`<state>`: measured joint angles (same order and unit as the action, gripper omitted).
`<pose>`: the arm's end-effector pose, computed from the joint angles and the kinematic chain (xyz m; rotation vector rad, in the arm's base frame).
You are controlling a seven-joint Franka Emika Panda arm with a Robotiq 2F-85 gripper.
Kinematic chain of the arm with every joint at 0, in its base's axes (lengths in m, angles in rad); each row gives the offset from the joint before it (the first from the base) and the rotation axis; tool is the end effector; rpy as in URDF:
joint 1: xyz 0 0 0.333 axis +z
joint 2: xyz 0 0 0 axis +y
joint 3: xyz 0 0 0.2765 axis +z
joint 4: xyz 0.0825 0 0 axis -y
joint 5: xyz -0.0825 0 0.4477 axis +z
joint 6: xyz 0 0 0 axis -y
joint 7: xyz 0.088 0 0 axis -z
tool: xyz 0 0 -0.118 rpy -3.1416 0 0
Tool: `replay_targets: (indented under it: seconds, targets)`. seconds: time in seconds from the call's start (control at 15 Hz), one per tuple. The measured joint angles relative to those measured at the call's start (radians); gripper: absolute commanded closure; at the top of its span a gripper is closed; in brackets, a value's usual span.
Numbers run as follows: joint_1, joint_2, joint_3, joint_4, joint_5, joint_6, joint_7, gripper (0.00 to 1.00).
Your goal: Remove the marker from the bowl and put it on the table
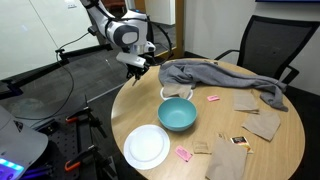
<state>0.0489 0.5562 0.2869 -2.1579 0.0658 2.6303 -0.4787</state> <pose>0.5235 0.2038 0.0396 -2.7656 -1.0402 0.0780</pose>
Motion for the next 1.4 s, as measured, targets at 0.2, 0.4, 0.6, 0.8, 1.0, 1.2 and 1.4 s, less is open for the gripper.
replay_targets:
  seconds: [0.2,0.4,0.6,0.8,1.0,1.2,1.4]
  targets:
    - [0.0,0.022,0.0,-0.001,0.0,0.019,0.055,0.96]
    - [0.003,0.04,0.0,-0.001,0.0,0.041,0.098,0.59]
    - [0.009,0.051,0.0,-0.001,-0.001,0.056,0.13,0.38]
    - [0.015,0.057,0.0,-0.004,-0.001,0.075,0.15,0.16]
    - [0.015,0.057,0.0,-0.017,-0.001,0.101,0.161,0.0]
    - [0.002,0.058,0.0,-0.052,0.003,0.17,0.174,0.0]
    - [-0.022,0.058,0.0,-0.101,0.006,0.265,0.187,0.0]
